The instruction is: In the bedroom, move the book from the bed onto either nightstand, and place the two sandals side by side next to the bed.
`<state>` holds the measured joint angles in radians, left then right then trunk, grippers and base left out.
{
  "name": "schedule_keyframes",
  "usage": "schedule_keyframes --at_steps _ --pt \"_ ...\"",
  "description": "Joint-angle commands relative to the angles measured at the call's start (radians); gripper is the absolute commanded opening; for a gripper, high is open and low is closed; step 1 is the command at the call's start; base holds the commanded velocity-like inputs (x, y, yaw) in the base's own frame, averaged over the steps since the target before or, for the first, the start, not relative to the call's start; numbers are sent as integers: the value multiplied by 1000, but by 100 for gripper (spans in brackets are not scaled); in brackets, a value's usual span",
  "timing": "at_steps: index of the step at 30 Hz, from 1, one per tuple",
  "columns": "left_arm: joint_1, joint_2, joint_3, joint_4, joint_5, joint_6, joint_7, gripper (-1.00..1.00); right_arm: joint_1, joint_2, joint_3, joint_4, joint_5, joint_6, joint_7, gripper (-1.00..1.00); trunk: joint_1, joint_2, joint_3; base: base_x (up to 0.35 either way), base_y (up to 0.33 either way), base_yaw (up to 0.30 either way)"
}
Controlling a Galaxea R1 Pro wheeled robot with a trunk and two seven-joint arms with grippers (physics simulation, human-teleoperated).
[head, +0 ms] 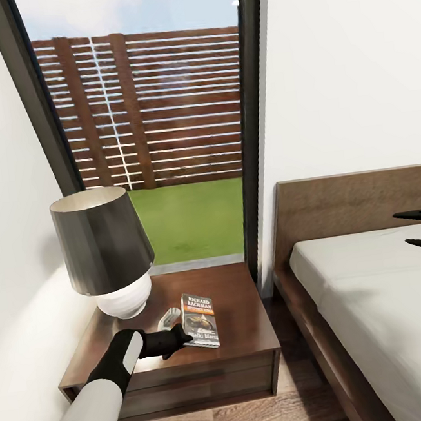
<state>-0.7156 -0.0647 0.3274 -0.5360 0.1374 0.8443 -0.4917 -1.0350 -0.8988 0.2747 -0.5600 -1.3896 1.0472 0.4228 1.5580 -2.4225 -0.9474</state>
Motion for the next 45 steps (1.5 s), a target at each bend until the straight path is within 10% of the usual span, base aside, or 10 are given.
schedule_keyframes --at_steps 1,45 --pt "-1 -1 7 -1 1 7 -1 -100 -2 -1 6 1 4 0 10 100 0 -1 -1 0 0 0" --pt "-1 1 7 -13 0 7 -2 -100 -2 0 6 3 5 0 10 100 0 -1 -1 0 0 0"
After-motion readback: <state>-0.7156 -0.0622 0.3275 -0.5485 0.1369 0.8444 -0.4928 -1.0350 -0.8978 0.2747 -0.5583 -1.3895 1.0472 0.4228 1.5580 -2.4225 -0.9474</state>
